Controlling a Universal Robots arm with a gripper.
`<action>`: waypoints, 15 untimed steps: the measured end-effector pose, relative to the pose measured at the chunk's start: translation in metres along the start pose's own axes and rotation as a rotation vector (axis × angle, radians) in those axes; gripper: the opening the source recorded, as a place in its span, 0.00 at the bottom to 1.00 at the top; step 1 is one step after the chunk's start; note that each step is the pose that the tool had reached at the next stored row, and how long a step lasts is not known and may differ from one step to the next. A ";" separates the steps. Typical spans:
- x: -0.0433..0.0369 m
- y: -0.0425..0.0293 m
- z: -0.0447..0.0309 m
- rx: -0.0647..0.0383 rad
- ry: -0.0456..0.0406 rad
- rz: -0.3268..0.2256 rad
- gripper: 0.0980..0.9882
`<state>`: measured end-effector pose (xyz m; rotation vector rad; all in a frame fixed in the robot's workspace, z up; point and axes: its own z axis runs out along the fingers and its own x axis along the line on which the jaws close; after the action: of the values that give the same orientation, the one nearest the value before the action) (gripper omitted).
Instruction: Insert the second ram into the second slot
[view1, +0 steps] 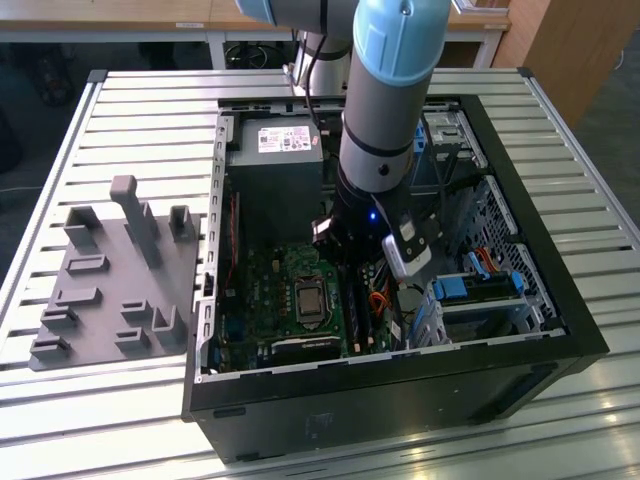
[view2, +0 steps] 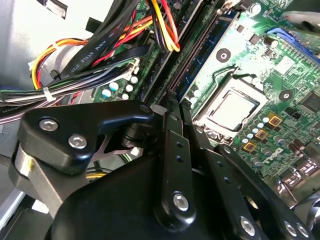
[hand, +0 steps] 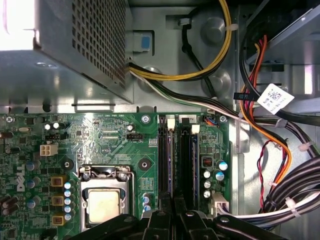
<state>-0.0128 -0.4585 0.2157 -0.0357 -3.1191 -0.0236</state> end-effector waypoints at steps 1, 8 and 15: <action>0.0000 0.0000 0.0006 0.000 -0.0001 0.000 0.04; 0.0001 0.0001 -0.0041 0.000 0.0000 0.000 0.04; 0.0001 0.0001 -0.0052 0.000 0.0000 0.001 0.04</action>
<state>-0.0128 -0.4585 0.2209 -0.0373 -3.1190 -0.0233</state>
